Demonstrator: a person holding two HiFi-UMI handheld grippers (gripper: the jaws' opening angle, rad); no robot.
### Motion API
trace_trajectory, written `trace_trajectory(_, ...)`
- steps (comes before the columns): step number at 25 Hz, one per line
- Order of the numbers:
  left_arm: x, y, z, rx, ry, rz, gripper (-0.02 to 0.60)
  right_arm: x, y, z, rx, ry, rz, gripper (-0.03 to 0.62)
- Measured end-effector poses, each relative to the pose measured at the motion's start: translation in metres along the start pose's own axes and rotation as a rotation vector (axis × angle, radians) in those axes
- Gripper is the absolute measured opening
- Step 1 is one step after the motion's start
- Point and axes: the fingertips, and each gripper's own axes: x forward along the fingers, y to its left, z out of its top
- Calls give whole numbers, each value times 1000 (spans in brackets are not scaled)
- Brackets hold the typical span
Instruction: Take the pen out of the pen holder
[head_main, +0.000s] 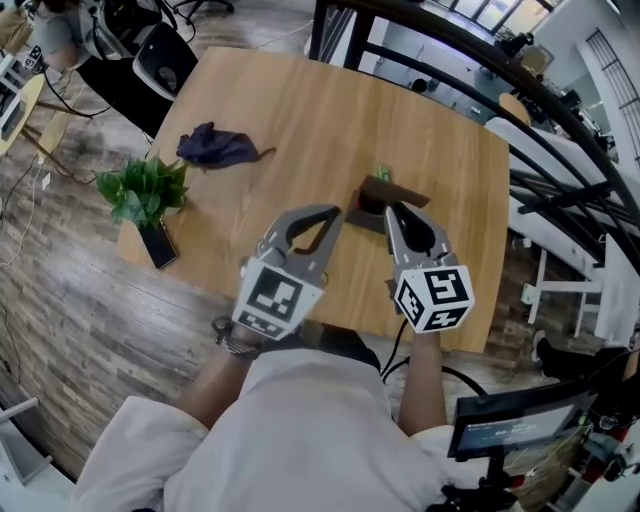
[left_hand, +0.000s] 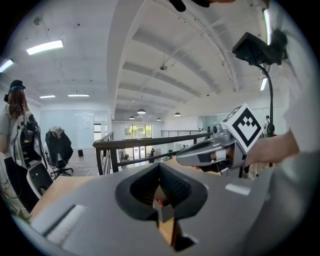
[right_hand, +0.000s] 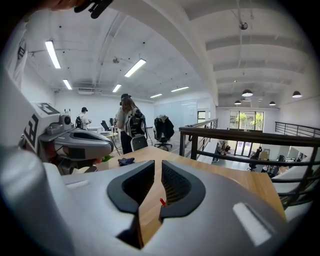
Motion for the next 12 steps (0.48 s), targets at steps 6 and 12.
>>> trace_trajectory(6,7,9,-12,-30,36,31,0,26,-2,-19,-57,82,41,60)
trace_trajectory(12,14,12,-25,-57,68,57,0,42,-5,-44,-101,148,73,66)
